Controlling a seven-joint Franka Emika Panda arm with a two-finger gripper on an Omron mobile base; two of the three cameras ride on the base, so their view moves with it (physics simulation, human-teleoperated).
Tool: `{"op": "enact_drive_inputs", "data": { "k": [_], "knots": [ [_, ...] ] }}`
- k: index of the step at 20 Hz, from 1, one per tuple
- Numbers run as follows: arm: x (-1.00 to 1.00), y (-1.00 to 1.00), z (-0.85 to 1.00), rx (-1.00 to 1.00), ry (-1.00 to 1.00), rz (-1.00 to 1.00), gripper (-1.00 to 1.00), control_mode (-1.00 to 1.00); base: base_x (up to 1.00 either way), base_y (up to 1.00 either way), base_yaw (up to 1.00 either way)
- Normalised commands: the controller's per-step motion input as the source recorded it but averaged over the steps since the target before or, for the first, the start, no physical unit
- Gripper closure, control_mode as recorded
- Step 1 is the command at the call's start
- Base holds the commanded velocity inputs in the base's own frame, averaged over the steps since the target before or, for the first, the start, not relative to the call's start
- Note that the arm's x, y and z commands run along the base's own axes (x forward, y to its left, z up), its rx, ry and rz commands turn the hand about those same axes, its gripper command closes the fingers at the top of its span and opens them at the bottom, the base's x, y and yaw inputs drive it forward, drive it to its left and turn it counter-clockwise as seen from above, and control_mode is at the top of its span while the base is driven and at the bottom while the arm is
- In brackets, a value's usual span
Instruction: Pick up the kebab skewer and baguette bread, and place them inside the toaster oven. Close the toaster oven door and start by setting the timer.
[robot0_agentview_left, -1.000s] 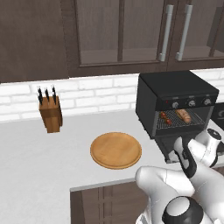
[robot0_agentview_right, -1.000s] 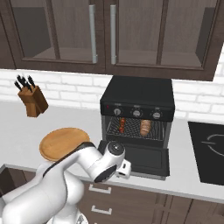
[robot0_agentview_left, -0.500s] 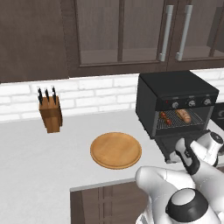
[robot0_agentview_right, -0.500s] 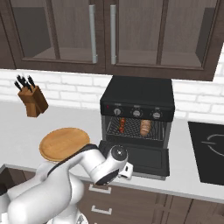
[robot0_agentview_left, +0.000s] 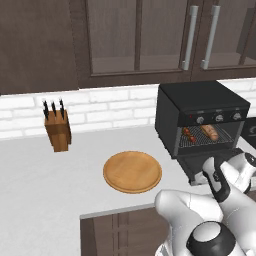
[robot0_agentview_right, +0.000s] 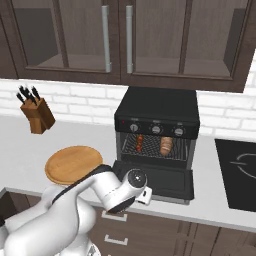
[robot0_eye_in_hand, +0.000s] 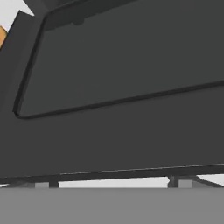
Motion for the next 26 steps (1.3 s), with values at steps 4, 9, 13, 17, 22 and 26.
{"op": "enact_drive_inputs", "data": {
  "k": [4, 9, 13, 17, 22, 26],
  "knots": [
    [0.48, 0.99, -0.06, -0.10, -0.20, -0.10, -1.00, -1.00, 0.00, 0.00, 0.00],
    [0.58, 0.98, 0.00, -0.10, -0.20, -0.12, -1.00, -1.00, 0.00, 0.00, 0.00],
    [0.66, 0.94, 0.00, -0.11, -0.20, -0.12, -1.00, -1.00, 0.00, 0.00, 0.00],
    [0.71, 0.96, 0.00, -0.12, -0.17, -0.12, -1.00, -1.00, 0.00, 0.00, 0.00],
    [0.77, 0.98, 0.00, -0.11, -0.14, -0.11, -1.00, -1.00, 0.00, 0.00, 0.00],
    [0.71, 0.99, -0.13, -0.10, -0.11, -0.11, -1.00, -1.00, 0.00, 0.00, 0.00]
  ]
}}
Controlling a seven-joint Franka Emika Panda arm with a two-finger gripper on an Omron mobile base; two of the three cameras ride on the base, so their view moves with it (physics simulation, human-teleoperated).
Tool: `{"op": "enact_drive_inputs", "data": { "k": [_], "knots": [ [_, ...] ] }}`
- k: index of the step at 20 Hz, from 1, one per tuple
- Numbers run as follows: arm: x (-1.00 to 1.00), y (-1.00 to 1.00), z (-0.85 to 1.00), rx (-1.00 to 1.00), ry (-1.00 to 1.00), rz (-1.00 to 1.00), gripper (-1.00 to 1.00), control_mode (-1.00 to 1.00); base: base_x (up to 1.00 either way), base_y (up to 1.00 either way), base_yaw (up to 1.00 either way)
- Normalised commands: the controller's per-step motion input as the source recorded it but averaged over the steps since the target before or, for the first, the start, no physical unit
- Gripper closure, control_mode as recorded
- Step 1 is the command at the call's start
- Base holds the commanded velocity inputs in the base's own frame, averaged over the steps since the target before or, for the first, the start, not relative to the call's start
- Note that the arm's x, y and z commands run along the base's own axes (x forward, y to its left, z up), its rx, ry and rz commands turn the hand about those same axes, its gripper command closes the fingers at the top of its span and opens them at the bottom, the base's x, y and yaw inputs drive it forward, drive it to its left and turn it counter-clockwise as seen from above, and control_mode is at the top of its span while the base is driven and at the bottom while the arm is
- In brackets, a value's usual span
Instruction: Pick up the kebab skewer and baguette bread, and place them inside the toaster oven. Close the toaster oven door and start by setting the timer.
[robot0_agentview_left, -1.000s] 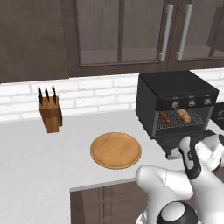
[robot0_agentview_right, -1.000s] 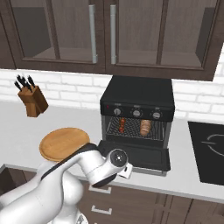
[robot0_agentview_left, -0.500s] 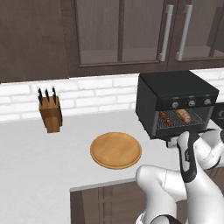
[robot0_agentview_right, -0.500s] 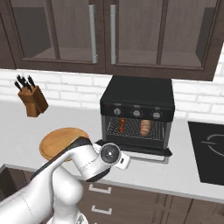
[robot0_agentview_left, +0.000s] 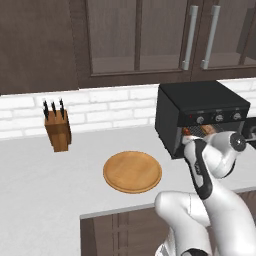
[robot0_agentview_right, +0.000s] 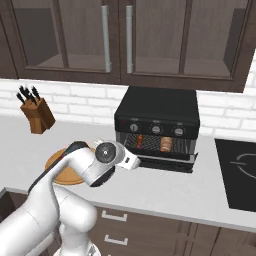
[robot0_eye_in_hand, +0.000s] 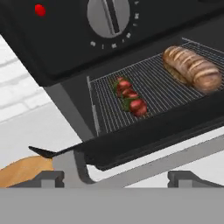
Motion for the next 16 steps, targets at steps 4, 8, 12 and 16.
{"op": "enact_drive_inputs", "data": {
  "k": [4, 8, 12, 16],
  "knots": [
    [0.70, 0.88, -0.45, -0.09, -0.02, -0.09, -1.00, -1.00, 0.00, 0.00, 0.00],
    [0.77, 0.80, -0.48, -0.07, 0.00, -0.08, -1.00, -1.00, 0.00, 0.00, 0.00],
    [0.88, 0.67, -0.48, -0.07, 0.00, -0.08, -1.00, -1.00, 0.00, 0.00, 0.00],
    [0.85, 0.36, -0.18, -0.06, 0.00, -0.07, -1.00, -1.00, 0.00, 0.00, 0.00]
  ]
}}
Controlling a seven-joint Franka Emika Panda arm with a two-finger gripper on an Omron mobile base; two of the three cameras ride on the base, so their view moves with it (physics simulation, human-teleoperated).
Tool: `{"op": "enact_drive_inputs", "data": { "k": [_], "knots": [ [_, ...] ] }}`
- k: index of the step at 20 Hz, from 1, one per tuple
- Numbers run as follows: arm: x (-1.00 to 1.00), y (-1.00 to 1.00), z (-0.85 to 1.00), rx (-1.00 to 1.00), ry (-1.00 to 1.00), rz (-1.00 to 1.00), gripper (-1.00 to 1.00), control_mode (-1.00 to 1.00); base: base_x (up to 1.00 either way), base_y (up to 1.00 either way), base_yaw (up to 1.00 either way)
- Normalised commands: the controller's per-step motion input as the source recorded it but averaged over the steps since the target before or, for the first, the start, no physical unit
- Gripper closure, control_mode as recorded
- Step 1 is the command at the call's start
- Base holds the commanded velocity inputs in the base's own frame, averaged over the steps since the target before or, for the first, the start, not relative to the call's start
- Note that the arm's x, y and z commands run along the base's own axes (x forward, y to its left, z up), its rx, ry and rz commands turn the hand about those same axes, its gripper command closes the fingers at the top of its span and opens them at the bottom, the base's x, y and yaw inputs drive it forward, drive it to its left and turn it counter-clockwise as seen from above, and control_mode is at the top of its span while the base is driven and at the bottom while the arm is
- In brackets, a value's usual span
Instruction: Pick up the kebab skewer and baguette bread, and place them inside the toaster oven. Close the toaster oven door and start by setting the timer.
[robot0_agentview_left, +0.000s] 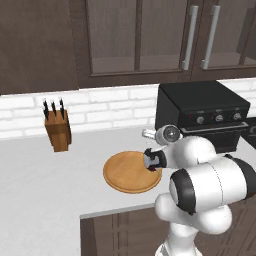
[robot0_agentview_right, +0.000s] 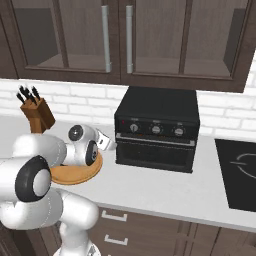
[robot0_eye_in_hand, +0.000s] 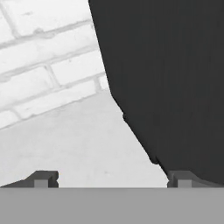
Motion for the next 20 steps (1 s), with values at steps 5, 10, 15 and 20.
{"op": "enact_drive_inputs", "data": {
  "k": [5, 10, 15, 20],
  "knots": [
    [0.64, 0.07, 0.00, -0.07, 0.00, -0.08, -1.00, -1.00, 0.00, 0.00, 0.00],
    [0.36, 0.00, 0.00, -0.08, 0.00, -0.06, -1.00, -1.00, 0.00, 0.00, 0.00],
    [-0.32, 0.20, 0.11, -0.06, -0.01, -0.01, -1.00, -1.00, 0.00, 0.00, 0.00],
    [-0.80, 0.19, 0.61, 0.00, 0.00, 0.00, -1.00, -1.00, 0.00, 0.00, 0.00]
  ]
}}
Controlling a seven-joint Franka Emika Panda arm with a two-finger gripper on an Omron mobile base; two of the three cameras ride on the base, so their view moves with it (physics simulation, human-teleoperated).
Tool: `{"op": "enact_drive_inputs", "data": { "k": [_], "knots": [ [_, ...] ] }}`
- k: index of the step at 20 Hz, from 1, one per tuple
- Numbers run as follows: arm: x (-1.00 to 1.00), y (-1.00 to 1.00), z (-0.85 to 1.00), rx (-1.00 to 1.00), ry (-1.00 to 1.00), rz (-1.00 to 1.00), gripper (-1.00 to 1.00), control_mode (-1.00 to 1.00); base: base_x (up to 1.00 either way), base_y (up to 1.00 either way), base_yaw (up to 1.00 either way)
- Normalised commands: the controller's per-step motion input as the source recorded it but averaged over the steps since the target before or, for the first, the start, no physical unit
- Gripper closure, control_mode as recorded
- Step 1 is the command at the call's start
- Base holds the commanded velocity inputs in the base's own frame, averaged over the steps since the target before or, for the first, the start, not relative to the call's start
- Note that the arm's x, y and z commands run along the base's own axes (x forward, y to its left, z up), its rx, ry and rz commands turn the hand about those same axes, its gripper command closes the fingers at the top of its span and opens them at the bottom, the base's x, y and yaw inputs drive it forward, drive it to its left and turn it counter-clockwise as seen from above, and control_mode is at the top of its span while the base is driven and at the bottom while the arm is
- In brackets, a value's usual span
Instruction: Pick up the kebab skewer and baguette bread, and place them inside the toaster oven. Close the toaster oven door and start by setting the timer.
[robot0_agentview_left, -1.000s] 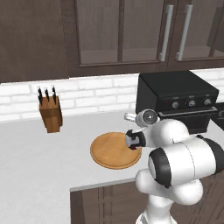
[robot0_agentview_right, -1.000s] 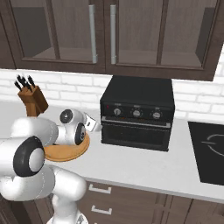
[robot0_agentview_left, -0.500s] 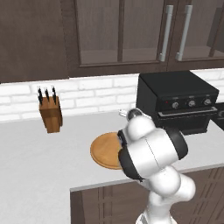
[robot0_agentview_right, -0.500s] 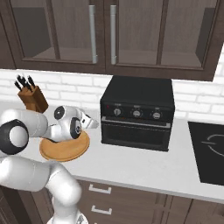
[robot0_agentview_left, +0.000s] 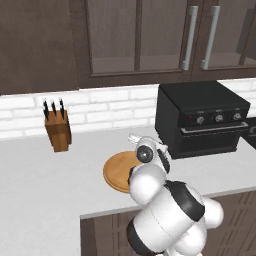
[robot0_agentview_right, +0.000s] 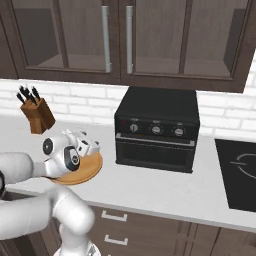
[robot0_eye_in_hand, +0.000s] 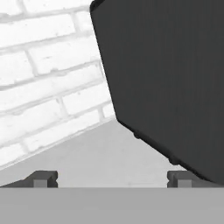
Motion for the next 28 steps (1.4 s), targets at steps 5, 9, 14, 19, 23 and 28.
{"op": "enact_drive_inputs", "data": {
  "k": [5, 9, 14, 19, 23, 28],
  "knots": [
    [-0.33, 0.45, 0.99, 0.00, 0.01, 0.00, -1.00, -1.00, 0.00, 0.00, 0.00],
    [-0.38, 0.26, 1.00, 0.00, 0.12, 0.00, -1.00, -1.00, 0.00, 0.00, 0.00],
    [-0.55, 0.06, 0.89, 0.00, 0.23, 0.00, -1.00, -1.00, 0.00, 0.00, 0.00],
    [-0.97, 0.00, 0.17, -0.02, 0.14, 0.04, -1.00, -1.00, 0.00, 0.00, 0.00],
    [-1.00, -0.13, 0.01, 0.00, 0.07, 0.11, -1.00, -1.00, 0.00, 0.00, 0.00],
    [-0.81, -0.70, 0.00, 0.00, 0.00, 0.22, -1.00, -1.00, 0.00, 0.00, 0.00]
  ]
}}
